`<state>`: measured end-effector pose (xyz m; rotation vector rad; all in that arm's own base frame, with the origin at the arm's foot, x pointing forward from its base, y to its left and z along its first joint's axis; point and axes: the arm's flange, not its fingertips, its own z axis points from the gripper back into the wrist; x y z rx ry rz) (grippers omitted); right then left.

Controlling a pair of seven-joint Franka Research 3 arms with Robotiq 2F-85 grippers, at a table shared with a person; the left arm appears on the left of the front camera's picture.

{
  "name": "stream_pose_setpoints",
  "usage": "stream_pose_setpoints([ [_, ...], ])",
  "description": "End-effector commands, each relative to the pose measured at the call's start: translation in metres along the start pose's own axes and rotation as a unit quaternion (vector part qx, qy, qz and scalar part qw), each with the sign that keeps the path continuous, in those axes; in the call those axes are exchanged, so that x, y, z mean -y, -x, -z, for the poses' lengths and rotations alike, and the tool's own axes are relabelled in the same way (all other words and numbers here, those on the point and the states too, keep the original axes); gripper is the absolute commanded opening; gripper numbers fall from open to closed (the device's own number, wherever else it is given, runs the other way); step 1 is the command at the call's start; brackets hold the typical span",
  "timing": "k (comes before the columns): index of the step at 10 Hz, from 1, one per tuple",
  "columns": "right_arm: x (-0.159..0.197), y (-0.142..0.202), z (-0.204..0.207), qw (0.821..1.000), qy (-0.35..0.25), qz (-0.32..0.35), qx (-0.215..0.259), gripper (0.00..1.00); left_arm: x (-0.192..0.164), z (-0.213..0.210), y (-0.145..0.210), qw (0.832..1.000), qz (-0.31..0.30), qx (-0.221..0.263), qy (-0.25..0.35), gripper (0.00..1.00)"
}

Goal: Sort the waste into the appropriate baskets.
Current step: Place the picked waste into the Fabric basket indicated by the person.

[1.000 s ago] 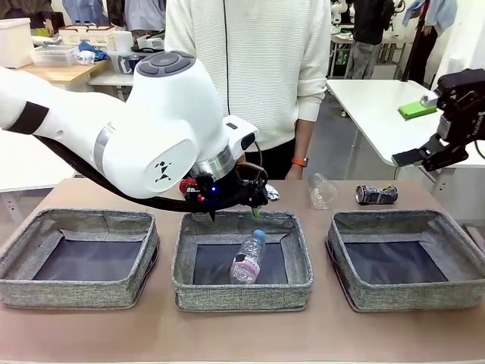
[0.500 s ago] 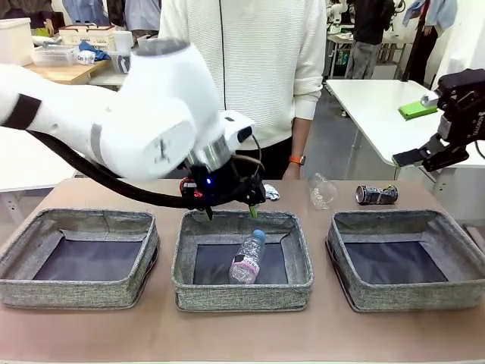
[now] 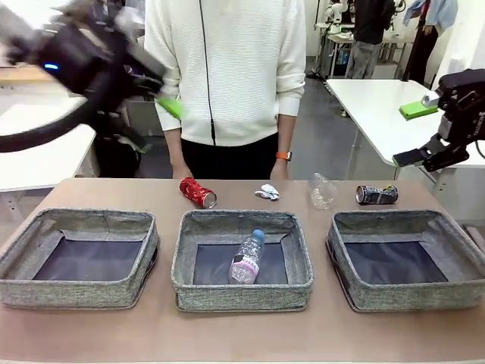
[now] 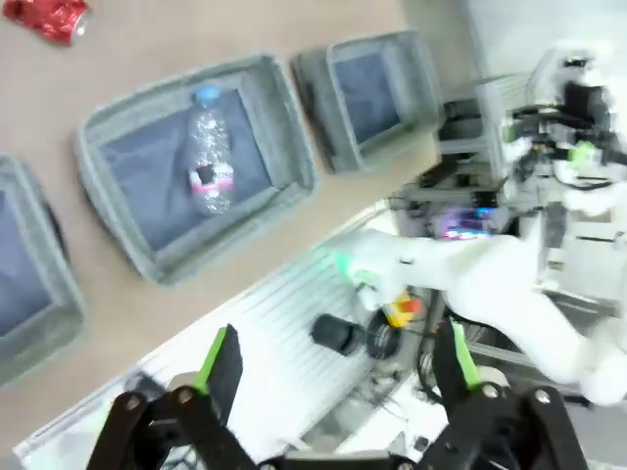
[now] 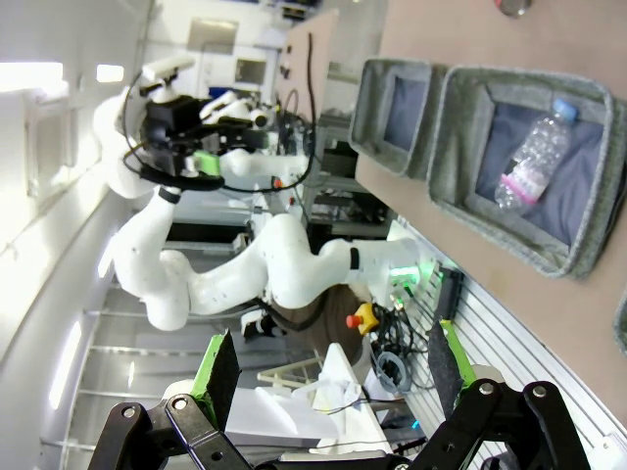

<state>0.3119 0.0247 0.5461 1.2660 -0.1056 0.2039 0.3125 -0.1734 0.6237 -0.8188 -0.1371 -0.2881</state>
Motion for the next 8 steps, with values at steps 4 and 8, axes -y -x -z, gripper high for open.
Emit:
stream_pose_setpoints([
  [4,-0.002,-0.003,0.002,1.000,-0.013,-0.008,0.004,1.00,-0.153,-0.062,0.054,0.964,-0.110,0.083,0.226,1.00],
  [8,-0.002,-0.003,0.002,1.000,-0.013,-0.008,0.004,1.00,-0.168,-0.073,0.060,0.961,-0.134,0.091,0.223,1.00],
])
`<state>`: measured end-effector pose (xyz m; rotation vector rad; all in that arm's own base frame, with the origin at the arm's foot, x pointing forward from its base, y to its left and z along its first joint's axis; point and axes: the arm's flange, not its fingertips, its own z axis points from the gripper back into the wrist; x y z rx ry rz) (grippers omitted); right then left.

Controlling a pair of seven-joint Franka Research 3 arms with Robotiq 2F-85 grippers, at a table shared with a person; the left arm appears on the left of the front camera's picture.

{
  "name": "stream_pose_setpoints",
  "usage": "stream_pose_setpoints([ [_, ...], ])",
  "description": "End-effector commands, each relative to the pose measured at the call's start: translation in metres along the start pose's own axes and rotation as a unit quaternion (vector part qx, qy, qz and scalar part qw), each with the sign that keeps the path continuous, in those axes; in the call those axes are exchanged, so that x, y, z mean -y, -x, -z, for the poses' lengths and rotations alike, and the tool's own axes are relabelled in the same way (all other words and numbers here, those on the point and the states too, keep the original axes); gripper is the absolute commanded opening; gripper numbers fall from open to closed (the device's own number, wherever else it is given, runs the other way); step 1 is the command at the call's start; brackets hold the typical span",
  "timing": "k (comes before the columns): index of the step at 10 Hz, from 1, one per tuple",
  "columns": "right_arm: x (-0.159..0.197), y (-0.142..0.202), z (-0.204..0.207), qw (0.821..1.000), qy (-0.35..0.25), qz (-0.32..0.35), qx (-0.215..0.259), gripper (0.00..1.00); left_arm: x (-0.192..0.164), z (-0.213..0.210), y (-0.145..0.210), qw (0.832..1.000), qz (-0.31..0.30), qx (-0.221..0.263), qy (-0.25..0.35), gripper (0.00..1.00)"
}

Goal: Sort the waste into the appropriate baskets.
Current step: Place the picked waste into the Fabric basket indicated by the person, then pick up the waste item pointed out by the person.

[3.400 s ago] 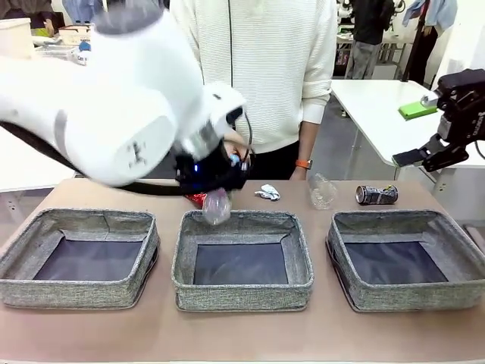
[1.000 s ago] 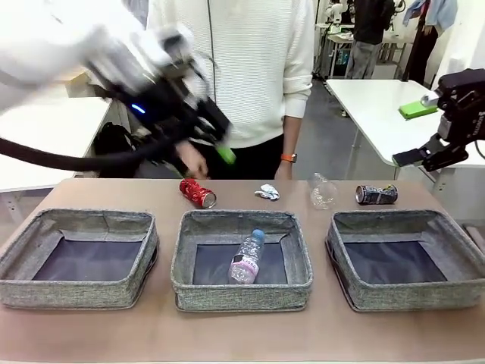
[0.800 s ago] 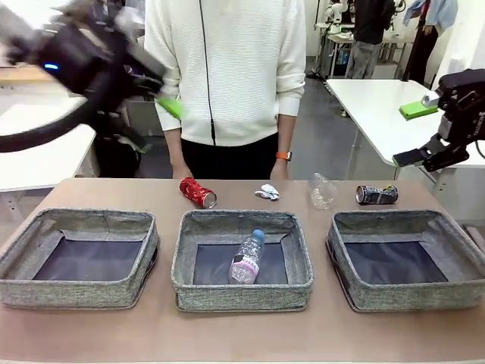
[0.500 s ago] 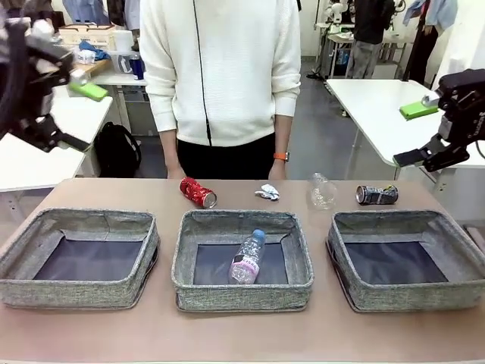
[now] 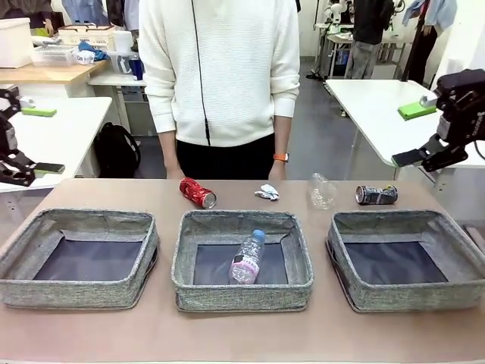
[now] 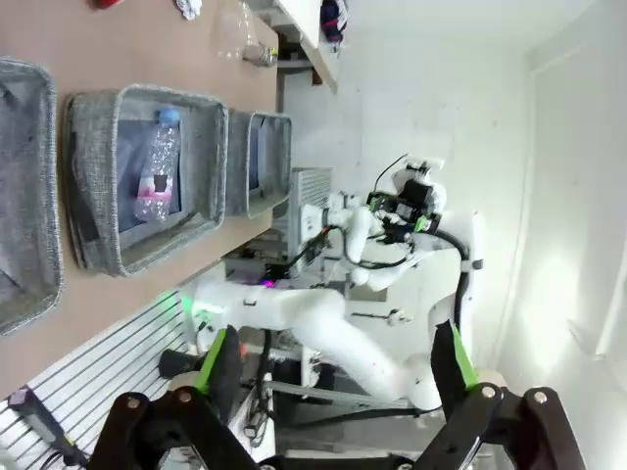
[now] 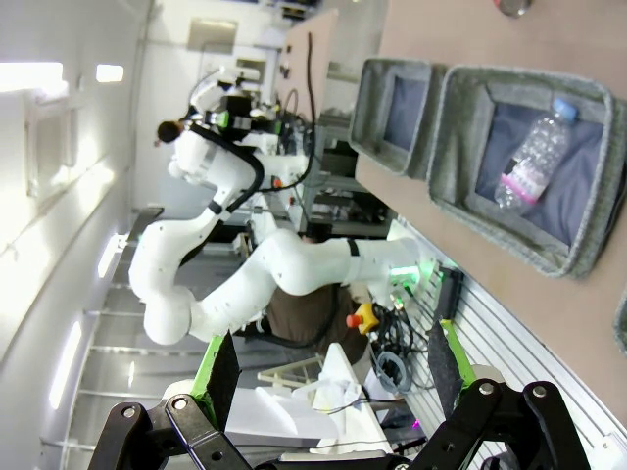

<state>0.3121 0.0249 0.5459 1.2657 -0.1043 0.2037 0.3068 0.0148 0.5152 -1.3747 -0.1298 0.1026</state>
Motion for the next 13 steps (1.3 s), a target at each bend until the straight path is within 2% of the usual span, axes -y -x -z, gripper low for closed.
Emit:
stream_pose_setpoints([
  [1,-0.0020,-0.0023,0.0021,1.000,-0.013,-0.008,0.004,1.00,0.0289,0.0078,0.0022,0.999,0.034,-0.024,-0.035,1.00],
  [13,-0.0020,-0.0023,0.0021,1.000,-0.013,-0.008,0.004,1.00,0.0289,0.0078,0.0022,0.999,0.034,-0.024,-0.035,1.00],
])
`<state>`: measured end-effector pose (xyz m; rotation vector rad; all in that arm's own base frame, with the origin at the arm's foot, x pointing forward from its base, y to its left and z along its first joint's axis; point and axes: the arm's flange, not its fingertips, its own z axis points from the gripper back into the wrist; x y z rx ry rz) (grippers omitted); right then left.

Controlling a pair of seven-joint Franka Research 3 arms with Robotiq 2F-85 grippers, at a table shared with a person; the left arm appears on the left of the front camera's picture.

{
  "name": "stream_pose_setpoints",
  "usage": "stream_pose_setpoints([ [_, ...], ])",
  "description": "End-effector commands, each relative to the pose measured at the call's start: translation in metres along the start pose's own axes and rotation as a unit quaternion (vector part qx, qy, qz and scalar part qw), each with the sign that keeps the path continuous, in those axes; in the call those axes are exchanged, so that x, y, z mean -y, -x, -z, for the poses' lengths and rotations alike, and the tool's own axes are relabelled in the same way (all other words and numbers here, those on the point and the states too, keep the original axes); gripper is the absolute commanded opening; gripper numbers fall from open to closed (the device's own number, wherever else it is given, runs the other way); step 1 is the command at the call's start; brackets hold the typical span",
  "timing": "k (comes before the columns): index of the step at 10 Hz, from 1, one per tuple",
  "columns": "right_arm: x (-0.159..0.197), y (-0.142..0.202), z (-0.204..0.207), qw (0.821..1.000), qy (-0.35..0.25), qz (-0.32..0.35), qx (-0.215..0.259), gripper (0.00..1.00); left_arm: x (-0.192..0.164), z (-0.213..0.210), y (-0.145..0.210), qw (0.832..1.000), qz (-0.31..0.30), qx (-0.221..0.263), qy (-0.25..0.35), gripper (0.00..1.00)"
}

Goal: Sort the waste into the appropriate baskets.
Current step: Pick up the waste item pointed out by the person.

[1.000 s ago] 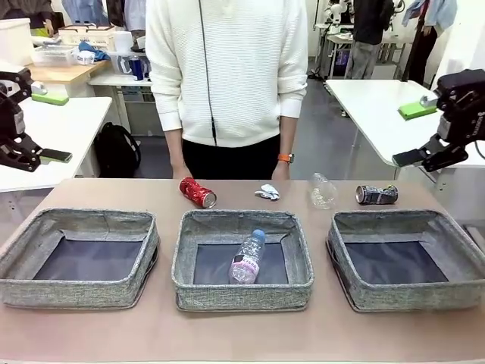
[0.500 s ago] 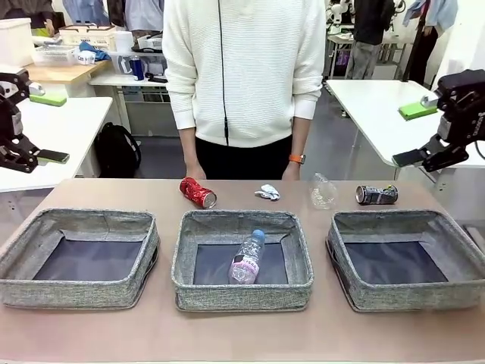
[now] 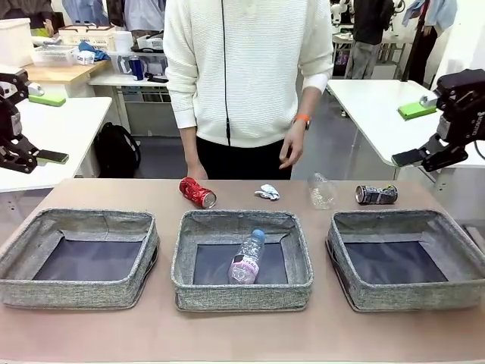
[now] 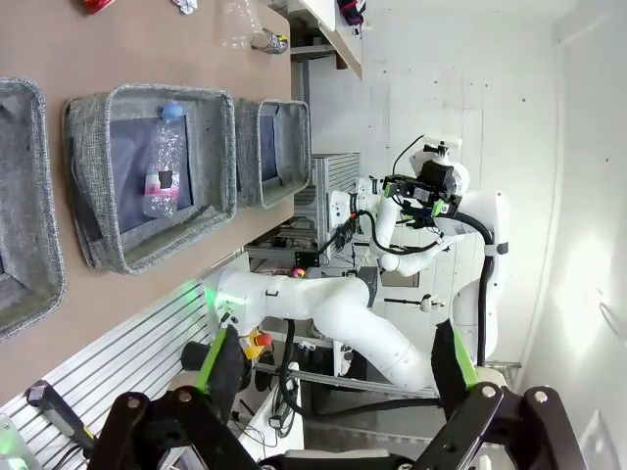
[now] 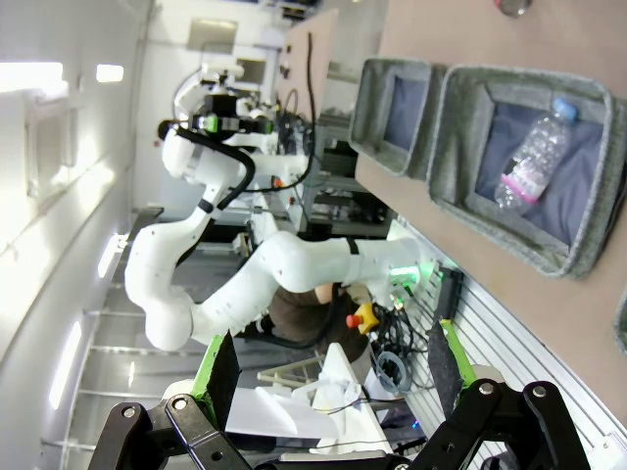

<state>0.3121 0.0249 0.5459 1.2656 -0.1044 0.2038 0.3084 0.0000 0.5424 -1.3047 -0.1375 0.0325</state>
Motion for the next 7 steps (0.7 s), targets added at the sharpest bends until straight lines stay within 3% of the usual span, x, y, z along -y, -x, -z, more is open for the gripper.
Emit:
stream_pose_setpoints([
  [1,-0.0020,-0.0024,0.0021,1.000,-0.013,-0.008,0.004,1.00,-0.0006,-0.0016,0.0025,1.000,0.005,-0.006,-0.002,1.00],
  [7,-0.0020,-0.0024,0.0021,1.000,-0.013,-0.008,0.004,1.00,-0.0006,-0.0016,0.0025,1.000,0.005,-0.006,-0.002,1.00],
])
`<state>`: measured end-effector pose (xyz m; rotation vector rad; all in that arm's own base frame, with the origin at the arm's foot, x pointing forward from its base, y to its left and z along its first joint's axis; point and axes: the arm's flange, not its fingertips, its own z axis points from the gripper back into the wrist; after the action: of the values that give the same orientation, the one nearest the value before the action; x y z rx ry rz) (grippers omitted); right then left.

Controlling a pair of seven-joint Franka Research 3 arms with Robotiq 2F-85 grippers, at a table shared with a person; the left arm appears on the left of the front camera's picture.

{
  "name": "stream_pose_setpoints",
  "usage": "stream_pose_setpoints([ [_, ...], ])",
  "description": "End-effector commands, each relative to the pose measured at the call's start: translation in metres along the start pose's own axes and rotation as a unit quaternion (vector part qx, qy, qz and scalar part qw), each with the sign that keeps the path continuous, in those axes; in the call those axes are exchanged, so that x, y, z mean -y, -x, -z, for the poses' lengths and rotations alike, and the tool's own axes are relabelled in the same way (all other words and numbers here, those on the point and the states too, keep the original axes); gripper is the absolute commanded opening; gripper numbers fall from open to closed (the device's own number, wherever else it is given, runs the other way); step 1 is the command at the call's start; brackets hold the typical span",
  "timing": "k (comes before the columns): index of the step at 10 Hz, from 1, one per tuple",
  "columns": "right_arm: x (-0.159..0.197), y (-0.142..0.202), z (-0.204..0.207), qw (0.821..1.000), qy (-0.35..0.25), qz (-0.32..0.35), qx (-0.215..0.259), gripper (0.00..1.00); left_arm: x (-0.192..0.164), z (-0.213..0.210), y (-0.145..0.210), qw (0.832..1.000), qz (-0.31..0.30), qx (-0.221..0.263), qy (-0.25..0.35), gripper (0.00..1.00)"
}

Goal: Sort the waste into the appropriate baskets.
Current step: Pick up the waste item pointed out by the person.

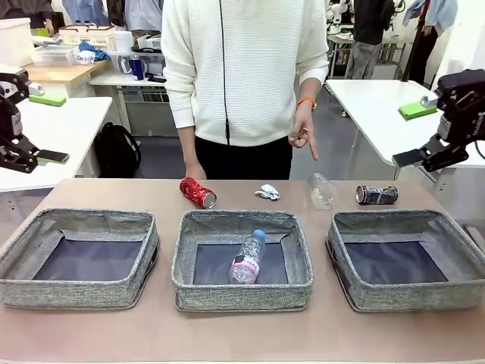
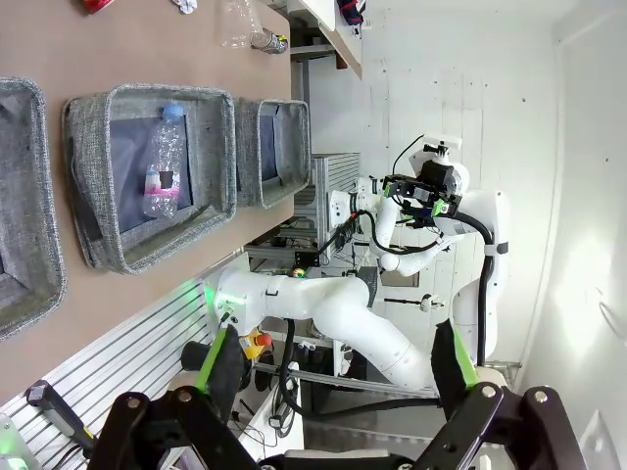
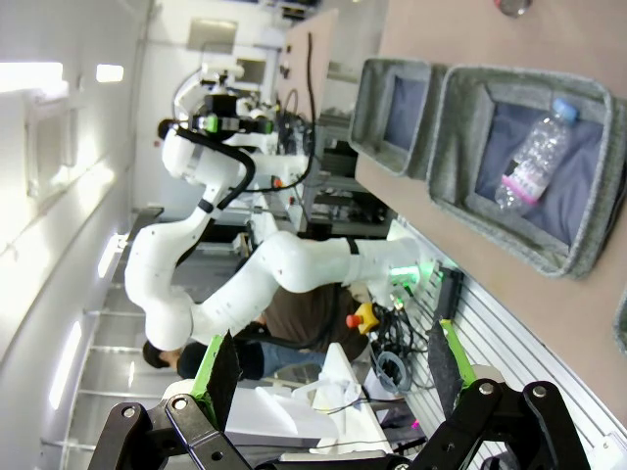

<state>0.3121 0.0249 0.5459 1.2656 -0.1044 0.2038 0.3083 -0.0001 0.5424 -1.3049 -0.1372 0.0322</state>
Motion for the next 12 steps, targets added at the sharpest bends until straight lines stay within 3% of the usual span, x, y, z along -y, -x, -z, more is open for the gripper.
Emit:
stream_pose_setpoints([
  [1,-0.002,-0.002,0.002,1.000,-0.013,-0.008,0.004,1.00,-0.001,-0.002,0.002,1.000,0.004,-0.006,-0.002,1.00],
  [2,0.000,0.000,0.000,1.000,0.000,0.000,0.000,1.00,-0.001,-0.002,0.002,1.000,0.004,-0.006,-0.002,1.00],
  [3,-0.012,0.001,0.013,0.985,0.118,-0.018,-0.127,1.00,-0.001,-0.002,0.002,1.000,0.004,-0.006,-0.002,1.00],
  [4,-0.015,-0.003,0.020,0.961,0.250,-0.010,-0.117,1.00,-0.001,-0.002,0.002,1.000,0.004,-0.006,-0.002,1.00],
  [5,-0.017,-0.006,0.024,0.939,0.317,-0.032,-0.132,1.00,-0.001,-0.002,0.002,1.000,0.004,-0.006,-0.002,1.00],
  [6,-0.016,-0.009,0.021,0.908,0.412,-0.029,-0.074,1.00,-0.001,-0.002,0.002,1.000,0.004,-0.006,-0.002,1.00],
  [7,-0.016,-0.009,0.018,0.902,0.429,-0.029,-0.043,1.00,-0.001,-0.002,0.002,1.000,0.004,-0.006,-0.002,1.00],
  [8,-0.021,-0.007,0.014,0.895,0.439,-0.070,0.043,1.00,-0.001,-0.002,0.002,1.000,0.004,-0.006,-0.002,1.00],
  [9,-0.027,-0.002,0.012,0.894,0.411,-0.123,0.131,1.00,-0.001,-0.002,0.002,1.000,0.004,-0.006,-0.002,1.00],
  [10,-0.035,0.009,0.009,0.909,0.349,-0.166,0.152,1.00,-0.001,-0.002,0.002,1.000,0.004,-0.006,-0.002,1.00],
  [11,-0.036,-0.016,-0.002,0.905,0.413,-0.093,0.038,1.00,-0.001,-0.002,0.002,1.000,0.004,-0.006,-0.002,1.00],
  [12,-0.036,-0.016,-0.002,0.905,0.413,-0.093,0.038,1.00,-0.001,-0.002,0.002,1.000,0.004,-0.006,-0.002,1.00],
])
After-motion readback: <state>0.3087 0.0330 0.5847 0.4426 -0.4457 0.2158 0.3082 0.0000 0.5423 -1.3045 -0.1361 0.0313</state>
